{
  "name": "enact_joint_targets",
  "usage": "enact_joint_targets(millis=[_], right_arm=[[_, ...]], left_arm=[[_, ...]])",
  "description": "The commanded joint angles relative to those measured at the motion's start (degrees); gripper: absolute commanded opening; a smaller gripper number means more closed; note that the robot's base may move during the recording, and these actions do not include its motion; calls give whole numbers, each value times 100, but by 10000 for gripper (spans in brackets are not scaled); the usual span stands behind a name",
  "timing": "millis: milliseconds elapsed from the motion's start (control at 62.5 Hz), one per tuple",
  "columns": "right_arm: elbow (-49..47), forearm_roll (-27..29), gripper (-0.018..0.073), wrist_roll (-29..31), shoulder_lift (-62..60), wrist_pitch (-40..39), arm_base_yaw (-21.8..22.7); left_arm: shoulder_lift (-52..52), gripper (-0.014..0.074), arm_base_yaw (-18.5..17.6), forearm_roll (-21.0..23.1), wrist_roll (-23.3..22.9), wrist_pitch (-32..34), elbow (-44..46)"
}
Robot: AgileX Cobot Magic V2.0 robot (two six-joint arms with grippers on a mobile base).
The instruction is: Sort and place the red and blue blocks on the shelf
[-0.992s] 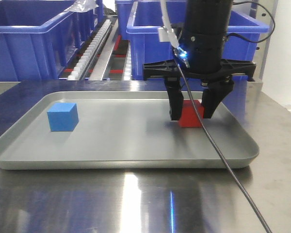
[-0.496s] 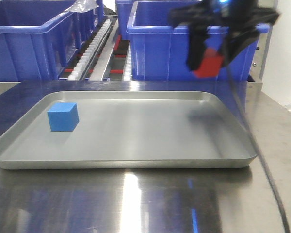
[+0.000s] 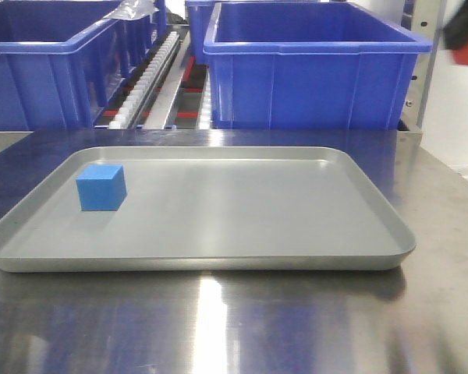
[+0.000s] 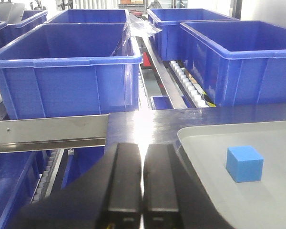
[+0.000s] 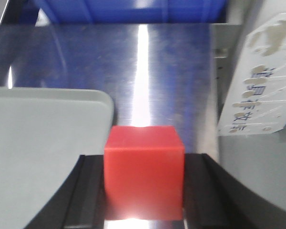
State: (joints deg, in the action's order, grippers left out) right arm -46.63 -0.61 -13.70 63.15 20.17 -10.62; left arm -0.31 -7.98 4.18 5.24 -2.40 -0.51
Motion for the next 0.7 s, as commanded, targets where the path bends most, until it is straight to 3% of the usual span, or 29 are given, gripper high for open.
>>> enact_joint_targets(millis=[0,176,464,688], right_arm=[[267,28,321,60,-735,-599,321],[840,-257,37,60,-1801,-751,619],[1574,-1010,56,55,-3401,-1277,591],[1987,-1023,56,55,-4160,-1664,591]], left_arm=[[-113,125,-39,13,-16,449,-148],[-113,125,-39,13,-16,449,-148],[-113,125,-39,13,-16,449,-148],[-113,125,-39,13,-16,449,-148]])
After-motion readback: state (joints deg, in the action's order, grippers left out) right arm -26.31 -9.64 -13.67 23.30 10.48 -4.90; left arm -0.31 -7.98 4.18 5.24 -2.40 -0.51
